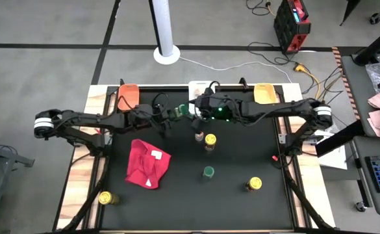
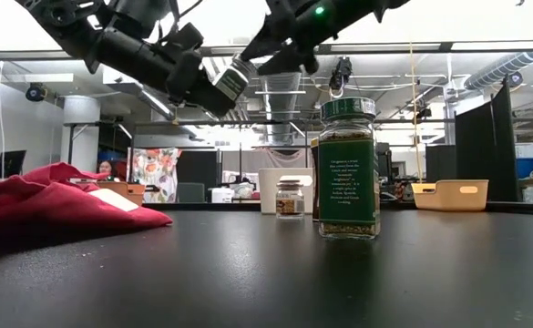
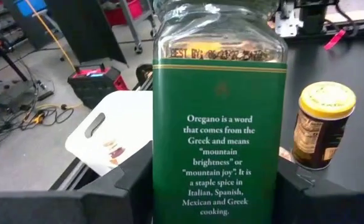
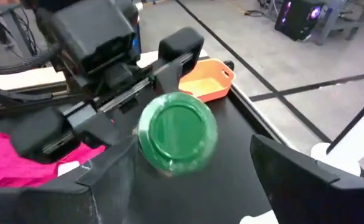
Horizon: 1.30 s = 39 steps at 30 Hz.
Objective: Sort spices by type
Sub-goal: Put the top green seasoning bottle into the orange bin
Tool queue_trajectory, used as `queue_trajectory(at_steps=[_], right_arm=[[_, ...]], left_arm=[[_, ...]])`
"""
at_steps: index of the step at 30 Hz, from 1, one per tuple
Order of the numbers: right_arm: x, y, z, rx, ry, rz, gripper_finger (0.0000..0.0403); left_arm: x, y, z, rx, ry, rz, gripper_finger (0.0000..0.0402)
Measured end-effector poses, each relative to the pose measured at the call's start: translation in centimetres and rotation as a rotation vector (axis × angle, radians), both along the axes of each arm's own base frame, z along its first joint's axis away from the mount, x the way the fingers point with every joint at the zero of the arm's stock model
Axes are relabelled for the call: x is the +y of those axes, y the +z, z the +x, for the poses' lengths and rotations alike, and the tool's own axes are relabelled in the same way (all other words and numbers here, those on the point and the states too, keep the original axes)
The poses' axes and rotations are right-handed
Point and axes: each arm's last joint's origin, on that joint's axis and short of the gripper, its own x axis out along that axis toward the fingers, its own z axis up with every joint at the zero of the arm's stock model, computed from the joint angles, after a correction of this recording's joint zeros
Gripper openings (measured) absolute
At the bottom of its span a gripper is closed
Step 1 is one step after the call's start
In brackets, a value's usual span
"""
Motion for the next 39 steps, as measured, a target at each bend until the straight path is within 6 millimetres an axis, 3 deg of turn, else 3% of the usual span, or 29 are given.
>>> queue_trajectory(at_steps=[6,11,15,20,34,39], right_arm=[[0.9,-0.6,-2.8,0.006,0.017,-0.015,0.0294],[1.3,-2.9,-5.0,-0.031,0.031,-0.021,0.0283],[2.1,-4.8,-5.6,-0.14,0.199,-0.068,0.0275],[3.4,-5.5,-4.6,-0.312,0.343,-0.152,0.0273],[3.7,-4.8,1.1,-0.349,0.359,-0.248,0.0336],[3.6,-5.0,2.4,-0.343,0.367,-0.315,0.0324]], left_arm=[[-0.3,0.5,-0.3,-0.068,-0.065,-0.007,0.0184],[-0.9,0.6,-0.7,-0.231,-0.242,-0.007,0.0184],[-1.4,0.2,-1.0,-0.3,-0.371,0.002,0.0184],[-1.7,0.0,-1.3,-0.366,-0.453,0.01,0.0184],[-1.6,-0.1,-1.0,-0.368,-0.448,-0.017,0.0184],[-1.6,-0.1,-1.0,-0.367,-0.448,-0.017,0.0184]])
